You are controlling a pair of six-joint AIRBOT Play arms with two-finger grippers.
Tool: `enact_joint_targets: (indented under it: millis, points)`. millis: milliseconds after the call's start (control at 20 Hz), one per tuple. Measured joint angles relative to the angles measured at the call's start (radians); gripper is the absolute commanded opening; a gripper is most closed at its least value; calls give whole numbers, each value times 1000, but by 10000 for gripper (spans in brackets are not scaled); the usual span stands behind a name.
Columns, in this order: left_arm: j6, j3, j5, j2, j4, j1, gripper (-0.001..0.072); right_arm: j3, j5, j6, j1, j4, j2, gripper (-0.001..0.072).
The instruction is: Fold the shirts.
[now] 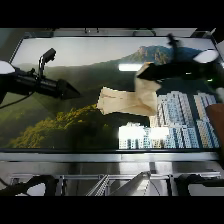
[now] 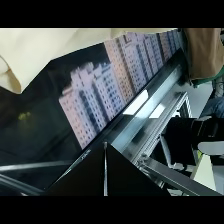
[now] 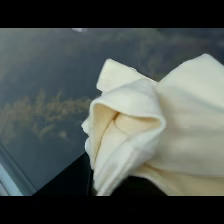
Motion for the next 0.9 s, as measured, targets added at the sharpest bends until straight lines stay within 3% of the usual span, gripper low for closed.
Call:
enact_joint_targets:
  millis: [50,300,350,400,450,550,700,750,800,900]
  points:
    - [11,-54,7,30,0,11,25,6,-70,0,69,9,-40,587]
    - [35,-238,28,161,-4,80,27,45,-190,-43,233,88,-167,568]
    - [39,-261,31,185,-4,100,32,49,-171,-57,229,95,-161,463]
    - [39,-278,35,209,-4,121,32,52,-138,-69,210,94,-143,304]
    - [42,-293,37,231,-4,141,32,55,-103,-77,180,84,-117,310]
    - [45,-317,37,275,-4,183,33,57,-6,-80,96,34,-64,464]
    - [49,-342,47,335,-4,233,32,55,156,-45,-66,-43,-1,466]
    - [49,-347,50,354,-4,246,33,46,195,-30,-121,-64,11,541]
    - [49,-350,52,375,-4,258,33,29,219,-12,-177,-79,19,663]
    - [50,-354,56,411,-5,275,33,-25,233,17,-269,-98,20,663]
